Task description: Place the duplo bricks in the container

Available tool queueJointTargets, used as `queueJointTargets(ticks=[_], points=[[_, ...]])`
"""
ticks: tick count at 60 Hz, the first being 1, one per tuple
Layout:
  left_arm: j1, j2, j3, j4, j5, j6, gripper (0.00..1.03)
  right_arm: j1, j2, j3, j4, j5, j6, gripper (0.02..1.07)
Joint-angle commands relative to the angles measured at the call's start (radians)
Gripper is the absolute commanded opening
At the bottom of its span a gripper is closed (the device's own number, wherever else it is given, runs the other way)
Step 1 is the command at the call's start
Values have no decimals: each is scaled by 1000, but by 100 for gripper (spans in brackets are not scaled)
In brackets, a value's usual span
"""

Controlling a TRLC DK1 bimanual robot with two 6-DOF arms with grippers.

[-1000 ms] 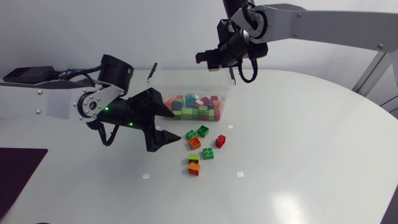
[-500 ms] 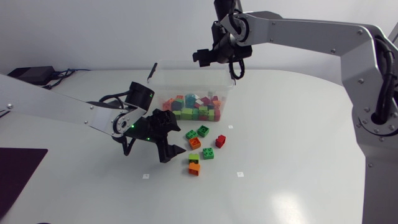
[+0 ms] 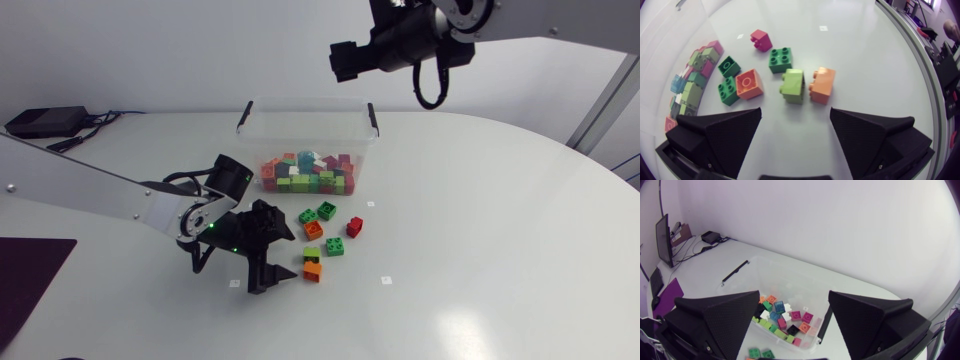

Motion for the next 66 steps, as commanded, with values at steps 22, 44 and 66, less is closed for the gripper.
queueJointTargets(ticks=[22, 44, 66], points=[[-65, -60, -39, -113, 38, 152, 93, -56, -212, -392, 17, -35, -28, 102], [-106, 61, 52, -111, 40, 153, 93, -39, -276, -624, 55, -86, -67, 102], [-115, 86, 87, -114, 54, 143, 86, -30, -262, -756, 71, -89, -138, 102]])
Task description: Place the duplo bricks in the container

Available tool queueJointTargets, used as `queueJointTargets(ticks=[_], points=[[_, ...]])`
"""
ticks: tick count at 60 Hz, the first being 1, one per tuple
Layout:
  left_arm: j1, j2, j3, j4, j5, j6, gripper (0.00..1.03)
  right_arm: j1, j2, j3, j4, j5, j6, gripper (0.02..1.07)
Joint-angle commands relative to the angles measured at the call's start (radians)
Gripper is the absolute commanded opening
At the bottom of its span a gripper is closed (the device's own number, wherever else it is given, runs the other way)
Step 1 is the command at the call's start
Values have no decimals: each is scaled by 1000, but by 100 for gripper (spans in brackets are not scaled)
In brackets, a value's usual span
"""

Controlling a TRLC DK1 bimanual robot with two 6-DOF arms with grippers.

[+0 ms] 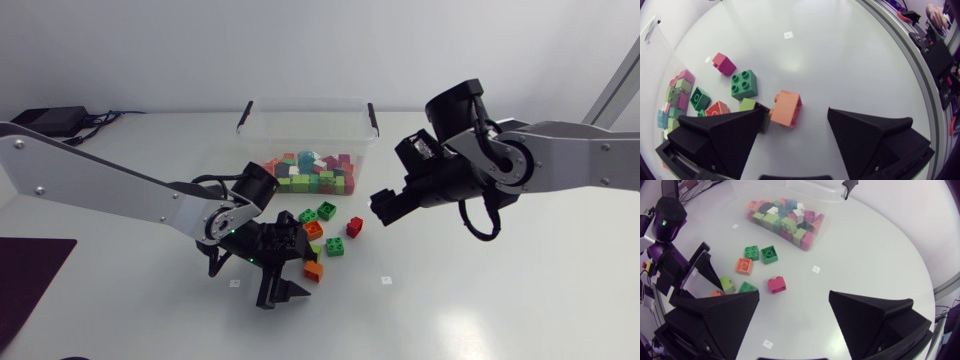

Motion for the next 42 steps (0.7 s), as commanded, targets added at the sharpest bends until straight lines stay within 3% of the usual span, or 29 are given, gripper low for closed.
queueJointTargets(ticks=[1, 8, 18, 42], points=[[-12, 29, 18, -12, 19, 19, 85, 11, 3, -27, 10, -1, -32, 102], [-29, 40, 46, -58, 20, 20, 71, 15, 3, -40, 12, -1, -36, 102], [-44, 45, 69, -98, 20, 28, 41, 27, 2, -61, 16, -1, -53, 102], [-38, 26, 72, -235, 19, 93, 37, 82, 144, -52, 61, -38, -85, 102]])
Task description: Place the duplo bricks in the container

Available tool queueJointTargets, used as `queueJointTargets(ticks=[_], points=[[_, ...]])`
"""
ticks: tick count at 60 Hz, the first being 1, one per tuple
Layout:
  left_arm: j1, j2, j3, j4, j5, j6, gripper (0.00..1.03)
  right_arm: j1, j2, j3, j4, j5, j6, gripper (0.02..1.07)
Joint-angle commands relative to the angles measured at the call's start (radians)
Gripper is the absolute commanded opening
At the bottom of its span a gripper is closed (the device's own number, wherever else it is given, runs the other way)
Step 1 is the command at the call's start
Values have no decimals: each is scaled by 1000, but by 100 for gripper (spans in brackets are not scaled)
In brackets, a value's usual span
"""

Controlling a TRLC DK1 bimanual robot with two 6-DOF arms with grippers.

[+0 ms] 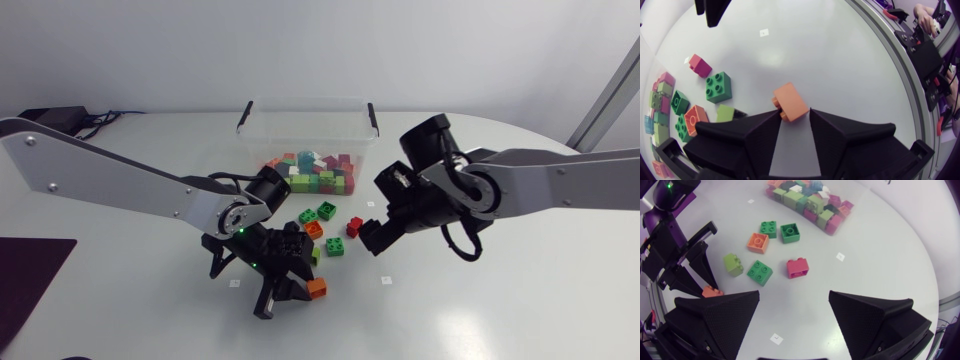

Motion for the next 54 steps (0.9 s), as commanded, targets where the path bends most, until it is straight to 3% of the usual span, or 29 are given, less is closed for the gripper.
queueJointTargets(ticks=[1, 26, 27, 31, 34, 39, 46, 54], points=[[2, 1, 5, -35, 7, 50, 37, 10, 69, 16, 10, -23, -30, 102], [63, -114, -61, -114, -4, 76, 38, -30, 300, 215, 15, -43, -154, 102], [63, -115, -61, -114, -2, 70, 41, -33, 301, 217, 13, -44, -157, 102], [57, -126, -55, -114, -2, 21, 76, -41, 295, 215, 10, -49, -163, 102], [54, -124, -34, -124, -4, -31, 86, -47, 284, 208, 8, -53, -165, 102], [32, -140, 14, -205, -7, -100, 91, -56, 255, 188, 2, -58, -163, 102], [-34, -146, 66, -230, -117, -315, 91, -61, 211, 149, 4, -59, -162, 102], [-101, -120, 115, -276, -220, -473, 91, -68, 175, 125, 2, -66, -159, 102]])
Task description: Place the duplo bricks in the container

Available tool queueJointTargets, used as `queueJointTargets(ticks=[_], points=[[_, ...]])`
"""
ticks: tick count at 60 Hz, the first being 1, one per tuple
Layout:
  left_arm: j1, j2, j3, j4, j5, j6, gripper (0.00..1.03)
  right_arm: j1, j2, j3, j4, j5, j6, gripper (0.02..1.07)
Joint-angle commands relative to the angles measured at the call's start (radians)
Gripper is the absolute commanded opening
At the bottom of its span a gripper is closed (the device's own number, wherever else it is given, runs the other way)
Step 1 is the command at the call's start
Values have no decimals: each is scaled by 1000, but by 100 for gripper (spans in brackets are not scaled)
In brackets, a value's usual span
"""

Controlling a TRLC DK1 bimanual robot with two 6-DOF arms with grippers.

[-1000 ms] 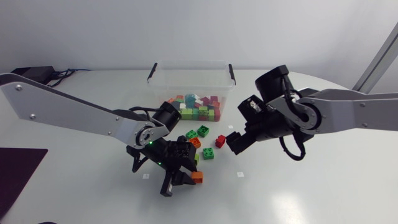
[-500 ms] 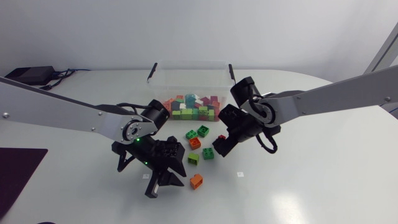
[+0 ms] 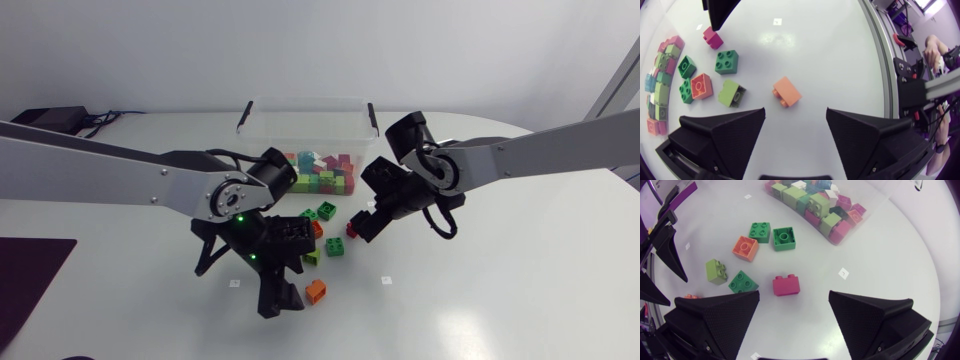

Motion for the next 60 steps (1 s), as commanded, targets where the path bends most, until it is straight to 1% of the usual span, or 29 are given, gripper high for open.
queueJointTargets(ticks=[1, 6, 9, 13, 14, 15, 19, 23, 25, 29, 35, 36, 37, 40, 41, 42, 43, 44, 45, 46, 47, 60], points=[[-42, 8, 45, -29, -51, -146, 91, -8, -31, -35, -5, -6, -18, 102], [-78, 45, 77, -46, -116, -220, 90, -10, -49, -45, -5, -10, -11, 102], [-95, 59, 85, -46, -137, -252, 90, -10, -58, -55, -5, -12, -6, 102], [-99, 80, 97, -44, -154, -292, 90, -10, -74, -65, -5, -12, -5, 102], [-101, 90, 104, -44, -159, -304, 87, -10, -81, -70, -5, -12, -5, 102], [-101, 97, 107, -44, -159, -312, 86, -10, -83, -71, -5, -12, -5, 102], [-105, 125, 120, -44, -165, -336, 85, -10, -98, -76, -5, -18, -6, 102], [-113, 153, 136, -43, -174, -359, 81, -10, -103, -78, -9, -21, -5, 102], [-113, 163, 145, -43, -175, -372, 81, -10, -103, -78, -17, -21, -6, 102], [-119, 176, 160, -44, -179, -399, 74, -10, -106, -82, -20, -22, -6, 102], [-131, 188, 179, -44, -179, -425, 73, -10, -114, -91, -21, -24, -8, 102], [-133, 192, 182, -44, -179, -428, 71, -10, -115, -93, -20, -24, -9, 102], [-134, 197, 188, -47, -182, -441, 66, -11, -118, -93, -20, -24, -9, 102], [-138, 208, 199, -49, -186, -454, 58, -13, -123, -98, -20, -26, -12, 102], [-141, 215, 203, -53, -191, -464, 54, -15, -126, -98, -21, -27, -12, 102], [-142, 215, 203, -55, -191, -465, 53, -15, -126, -99, -20, -29, -12, 102], [-144, 223, 209, -61, -192, -474, 47, -18, -129, -101, -20, -33, -12, 102], [-144, 225, 211, -62, -192, -474, 44, -18, -129, -102, -20, -33, -14, 102], [-147, 226, 212, -62, -197, -477, 40, -18, -130, -102, -20, -33, -14, 102], [-147, 226, 212, -62, -198, -477, 39, -18, -130, -104, -20, -33, -14, 102], [-148, 234, 216, -61, -203, -482, 36, -18, -130, -105, -20, -35, -14, 102], [-154, 260, 212, -84, -212, -494, 30, -41, -115, -104, -14, -52, -28, 102]])
